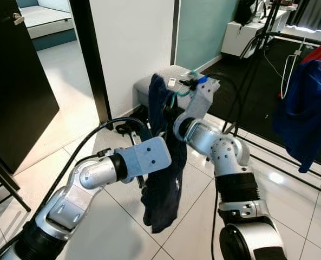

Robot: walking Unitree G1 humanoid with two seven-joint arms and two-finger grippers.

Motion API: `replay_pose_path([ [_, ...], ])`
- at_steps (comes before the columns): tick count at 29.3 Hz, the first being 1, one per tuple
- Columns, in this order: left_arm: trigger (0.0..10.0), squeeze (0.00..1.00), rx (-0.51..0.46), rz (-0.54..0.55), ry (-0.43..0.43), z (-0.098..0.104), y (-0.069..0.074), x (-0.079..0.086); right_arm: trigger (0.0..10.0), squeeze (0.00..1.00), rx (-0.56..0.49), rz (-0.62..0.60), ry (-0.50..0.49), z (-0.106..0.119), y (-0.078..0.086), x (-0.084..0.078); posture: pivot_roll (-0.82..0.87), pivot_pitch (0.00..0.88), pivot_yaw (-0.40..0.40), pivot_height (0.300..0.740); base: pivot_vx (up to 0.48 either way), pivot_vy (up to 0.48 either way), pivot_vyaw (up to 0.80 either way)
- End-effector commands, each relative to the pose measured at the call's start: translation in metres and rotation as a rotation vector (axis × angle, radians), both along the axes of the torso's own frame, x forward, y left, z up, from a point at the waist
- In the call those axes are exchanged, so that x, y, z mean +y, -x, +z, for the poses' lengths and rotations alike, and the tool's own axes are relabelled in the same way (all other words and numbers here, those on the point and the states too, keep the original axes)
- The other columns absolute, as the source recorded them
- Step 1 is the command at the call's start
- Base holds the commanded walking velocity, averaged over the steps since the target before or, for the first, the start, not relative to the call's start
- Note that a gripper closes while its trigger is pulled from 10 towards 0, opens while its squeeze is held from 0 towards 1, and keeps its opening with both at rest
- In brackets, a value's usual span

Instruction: Hang hanger

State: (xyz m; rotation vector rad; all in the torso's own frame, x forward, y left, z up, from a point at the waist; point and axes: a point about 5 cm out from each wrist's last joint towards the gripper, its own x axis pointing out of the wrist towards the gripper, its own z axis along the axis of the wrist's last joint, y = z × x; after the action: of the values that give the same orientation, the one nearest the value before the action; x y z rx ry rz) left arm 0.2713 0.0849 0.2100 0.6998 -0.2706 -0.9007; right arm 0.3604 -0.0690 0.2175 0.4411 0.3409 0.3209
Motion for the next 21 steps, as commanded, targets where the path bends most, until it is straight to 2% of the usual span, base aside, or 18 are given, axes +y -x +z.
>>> replay_pose_path([
  [1, 10.0, 1.0, 0.026, -0.018, 0.01, -0.002, 0.003, -0.002, 10.0, 0.0, -0.022, 0.027, 0.021, 0.003, 0.002, 0.004, -0.02, 0.0, -0.015, 0.74, 0.0, 0.0, 0.0],
  [2, 10.0, 1.0, 0.036, -0.023, 0.037, 0.0, 0.004, -0.005, 10.0, 0.0, -0.047, 0.06, 0.083, 0.001, 0.003, 0.005, -0.03, 0.0, -0.016, 0.74, 0.0, 0.0, 0.0],
  [5, 10.0, 1.0, 0.047, -0.034, 0.083, 0.005, 0.005, -0.007, 10.0, 0.0, -0.063, 0.088, 0.126, 0.0, 0.004, 0.004, -0.03, 0.0, -0.015, 0.74, 0.0, 0.0, 0.0],
  [6, 10.0, 1.0, 0.055, -0.049, 0.134, 0.013, 0.006, -0.008, 10.0, 0.0, -0.084, 0.12, 0.185, 0.0, 0.005, 0.001, -0.03, 0.0, -0.016, 0.74, 0.0, 0.0, 0.0],
  [7, 10.0, 1.0, 0.055, -0.049, 0.134, 0.013, 0.006, -0.008, 10.0, 0.0, -0.084, 0.12, 0.185, 0.0, 0.005, 0.001, -0.03, 0.0, -0.016, 0.74, 0.0, 0.0, 0.0],
  [8, 10.0, 1.0, 0.064, -0.066, 0.204, 0.024, 0.008, -0.006, 10.0, 0.0, -0.103, 0.165, 0.245, -0.002, 0.006, -0.004, -0.03, 0.0, -0.017, 0.74, 0.0, 0.0, 0.0],
  [9, 10.0, 1.0, 0.064, -0.066, 0.204, 0.024, 0.008, -0.006, 10.0, 0.0, -0.103, 0.165, 0.245, -0.002, 0.006, -0.004, -0.03, 0.0, -0.017, 0.74, 0.0, 0.0, 0.0],
  [11, 10.0, 1.0, 0.067, -0.087, 0.293, 0.039, 0.011, 0.001, 10.0, 0.0, -0.103, 0.248, 0.306, -0.007, 0.011, -0.012, -0.02, 0.0, -0.018, 0.74, 0.0, 0.0, 0.0],
  [12, 10.0, 1.0, 0.067, -0.087, 0.293, 0.039, 0.011, 0.001, 10.0, 0.0, -0.103, 0.248, 0.306, -0.007, 0.011, -0.012, -0.02, 0.0, -0.018, 0.74, 0.0, 0.0, 0.0],
  [16, 10.0, 1.0, 0.052, -0.062, 0.32, 0.046, 0.009, 0.014, 10.0, 0.0, -0.104, 0.385, 0.369, -0.015, 0.021, -0.022, -0.02, 0.0, -0.018, 0.74, 0.0, 0.0, 0.0],
  [18, 10.0, 1.0, 0.052, -0.062, 0.32, 0.046, 0.009, 0.014, 10.0, 0.0, -0.104, 0.385, 0.369, -0.015, 0.021, -0.022, -0.02, 0.0, -0.018, 0.74, 0.0, 0.0, 0.0],
  [20, 10.0, 1.0, 0.041, -0.034, 0.316, 0.047, 0.008, 0.02, 10.0, 0.0, -0.154, 0.512, 0.407, -0.015, 0.03, -0.032, -0.02, 0.0, -0.017, 0.74, 0.0, 0.0, 0.0],
  [21, 10.0, 1.0, 0.041, -0.034, 0.316, 0.047, 0.008, 0.02, 10.0, 0.0, -0.154, 0.512, 0.407, -0.015, 0.03, -0.032, -0.02, 0.0, -0.017, 0.74, 0.0, 0.0, 0.0],
])
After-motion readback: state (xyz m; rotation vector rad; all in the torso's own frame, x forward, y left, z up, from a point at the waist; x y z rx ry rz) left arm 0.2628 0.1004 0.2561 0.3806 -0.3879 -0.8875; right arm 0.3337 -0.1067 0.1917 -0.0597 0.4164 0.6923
